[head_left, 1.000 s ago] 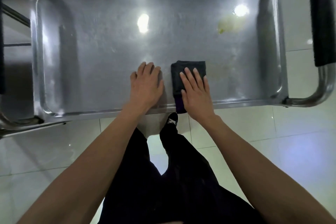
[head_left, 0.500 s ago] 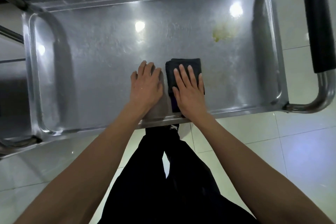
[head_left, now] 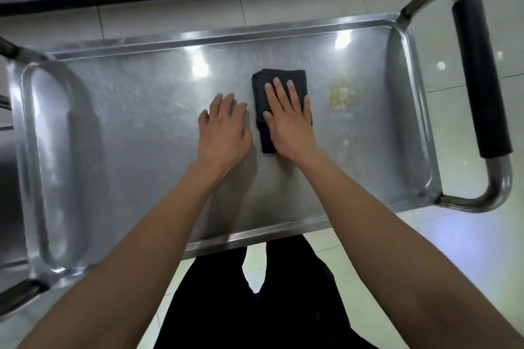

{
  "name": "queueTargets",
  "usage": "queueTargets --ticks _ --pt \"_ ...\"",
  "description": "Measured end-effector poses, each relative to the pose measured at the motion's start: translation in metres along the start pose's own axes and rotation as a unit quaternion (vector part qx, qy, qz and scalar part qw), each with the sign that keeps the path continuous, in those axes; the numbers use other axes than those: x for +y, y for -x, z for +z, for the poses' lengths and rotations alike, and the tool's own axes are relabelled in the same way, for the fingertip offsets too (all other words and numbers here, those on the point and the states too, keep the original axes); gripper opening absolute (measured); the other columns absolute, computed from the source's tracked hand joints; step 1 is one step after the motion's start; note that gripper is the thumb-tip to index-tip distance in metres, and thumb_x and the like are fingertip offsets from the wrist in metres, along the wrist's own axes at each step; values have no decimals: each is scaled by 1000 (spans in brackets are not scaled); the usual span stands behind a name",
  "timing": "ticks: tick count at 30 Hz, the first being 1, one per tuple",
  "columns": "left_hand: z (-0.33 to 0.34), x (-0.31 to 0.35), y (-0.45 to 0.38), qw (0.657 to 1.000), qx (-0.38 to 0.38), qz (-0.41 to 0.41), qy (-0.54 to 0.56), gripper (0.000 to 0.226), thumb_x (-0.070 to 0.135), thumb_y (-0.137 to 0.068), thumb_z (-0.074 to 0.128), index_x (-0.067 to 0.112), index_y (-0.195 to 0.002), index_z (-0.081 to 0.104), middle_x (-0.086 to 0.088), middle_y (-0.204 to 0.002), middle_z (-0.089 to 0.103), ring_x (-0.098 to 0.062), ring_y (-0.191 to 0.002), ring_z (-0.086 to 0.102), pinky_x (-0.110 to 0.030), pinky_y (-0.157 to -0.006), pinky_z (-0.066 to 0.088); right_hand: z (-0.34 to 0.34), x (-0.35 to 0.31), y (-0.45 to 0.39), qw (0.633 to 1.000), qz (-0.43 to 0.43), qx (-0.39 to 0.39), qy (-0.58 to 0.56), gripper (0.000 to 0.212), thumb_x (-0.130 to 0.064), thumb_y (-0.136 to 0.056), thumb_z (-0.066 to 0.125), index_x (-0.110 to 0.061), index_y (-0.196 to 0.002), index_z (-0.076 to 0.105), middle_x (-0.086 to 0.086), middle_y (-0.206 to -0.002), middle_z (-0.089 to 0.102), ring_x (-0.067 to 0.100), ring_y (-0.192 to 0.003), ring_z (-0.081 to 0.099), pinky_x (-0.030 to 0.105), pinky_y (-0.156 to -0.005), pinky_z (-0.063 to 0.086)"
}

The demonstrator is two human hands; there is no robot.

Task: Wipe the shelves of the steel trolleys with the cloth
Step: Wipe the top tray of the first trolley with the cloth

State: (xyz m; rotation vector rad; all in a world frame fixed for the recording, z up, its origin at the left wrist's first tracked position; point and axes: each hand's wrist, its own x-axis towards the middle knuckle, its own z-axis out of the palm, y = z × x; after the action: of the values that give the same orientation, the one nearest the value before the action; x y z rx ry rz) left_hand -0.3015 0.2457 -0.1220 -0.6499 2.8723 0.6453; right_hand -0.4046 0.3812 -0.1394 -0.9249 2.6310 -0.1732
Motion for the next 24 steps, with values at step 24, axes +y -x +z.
queueTargets --ticks 24 --pt "14 82 -96 998 17 -54 -13 48 26 -96 51 14 -143 47 -9 -156 36 -28 -150 22 -51 -117 25 -49 111 -121 997 -61 32 18 59 -42 -106 17 -24 -160 4 -3 -168 0 19 -154 -5 51 -124 6"
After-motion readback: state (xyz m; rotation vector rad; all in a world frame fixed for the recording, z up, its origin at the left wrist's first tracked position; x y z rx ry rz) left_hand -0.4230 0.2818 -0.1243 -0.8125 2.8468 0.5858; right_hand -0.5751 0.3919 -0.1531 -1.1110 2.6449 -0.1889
